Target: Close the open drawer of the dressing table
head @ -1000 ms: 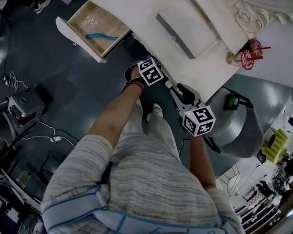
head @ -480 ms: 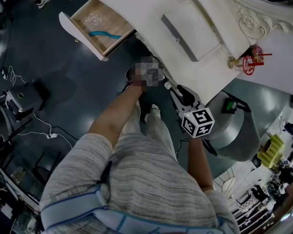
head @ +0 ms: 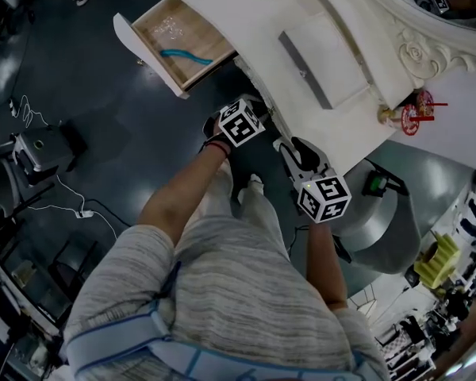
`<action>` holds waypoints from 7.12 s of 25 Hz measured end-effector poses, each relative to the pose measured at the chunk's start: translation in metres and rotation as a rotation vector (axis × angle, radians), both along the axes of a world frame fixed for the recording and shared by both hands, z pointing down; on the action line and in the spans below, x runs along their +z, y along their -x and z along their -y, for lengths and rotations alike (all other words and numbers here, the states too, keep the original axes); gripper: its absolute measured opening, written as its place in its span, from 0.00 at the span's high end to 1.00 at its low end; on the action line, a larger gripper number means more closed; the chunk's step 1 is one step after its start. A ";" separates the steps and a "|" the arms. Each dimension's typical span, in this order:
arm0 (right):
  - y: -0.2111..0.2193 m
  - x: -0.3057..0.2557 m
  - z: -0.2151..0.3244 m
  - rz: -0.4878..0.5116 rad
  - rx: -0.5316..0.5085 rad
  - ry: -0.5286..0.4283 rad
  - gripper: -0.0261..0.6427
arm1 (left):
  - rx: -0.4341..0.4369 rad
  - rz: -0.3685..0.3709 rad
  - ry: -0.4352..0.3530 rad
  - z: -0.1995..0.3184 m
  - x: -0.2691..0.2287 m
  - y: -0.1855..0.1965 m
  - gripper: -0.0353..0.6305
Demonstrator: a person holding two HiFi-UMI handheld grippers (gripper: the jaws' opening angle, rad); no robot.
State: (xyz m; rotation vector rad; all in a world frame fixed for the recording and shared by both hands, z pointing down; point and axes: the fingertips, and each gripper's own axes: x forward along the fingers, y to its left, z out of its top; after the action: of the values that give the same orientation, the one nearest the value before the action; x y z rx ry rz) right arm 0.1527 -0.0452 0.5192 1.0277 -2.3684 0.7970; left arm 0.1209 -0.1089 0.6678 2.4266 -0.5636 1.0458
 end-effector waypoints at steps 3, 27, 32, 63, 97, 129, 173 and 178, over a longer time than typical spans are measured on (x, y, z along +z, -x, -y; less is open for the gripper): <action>0.013 -0.001 0.006 0.006 -0.021 -0.009 0.81 | -0.067 -0.055 -0.011 -0.003 -0.020 0.021 0.81; 0.169 0.019 0.052 0.028 -0.286 -0.001 0.94 | -0.376 -0.040 -0.097 -0.012 -0.074 0.216 0.81; 0.193 0.017 0.064 0.011 -0.288 -0.015 0.94 | -0.391 -0.030 -0.089 -0.014 -0.082 0.249 0.81; 0.232 0.020 0.143 0.046 -0.347 0.045 0.94 | -0.521 0.205 -0.058 0.062 -0.020 0.376 0.80; 0.209 0.026 0.167 0.017 -0.330 0.079 0.94 | -0.341 0.451 0.021 0.113 0.050 0.425 0.76; 0.184 0.026 0.192 0.010 -0.253 0.087 0.94 | -0.309 0.328 -0.020 0.195 0.046 0.346 0.76; 0.163 0.032 0.221 -0.007 -0.228 0.104 0.94 | -0.280 0.258 -0.095 0.279 0.043 0.267 0.75; 0.163 0.029 0.224 -0.006 -0.229 0.094 0.94 | -0.289 0.241 -0.100 0.277 0.041 0.269 0.61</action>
State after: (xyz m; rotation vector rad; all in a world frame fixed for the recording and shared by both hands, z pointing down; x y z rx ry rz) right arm -0.0104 -0.2689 0.5477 0.7044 -2.3647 0.8074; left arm -0.1484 -0.3856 0.7084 2.2255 -1.0360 1.2137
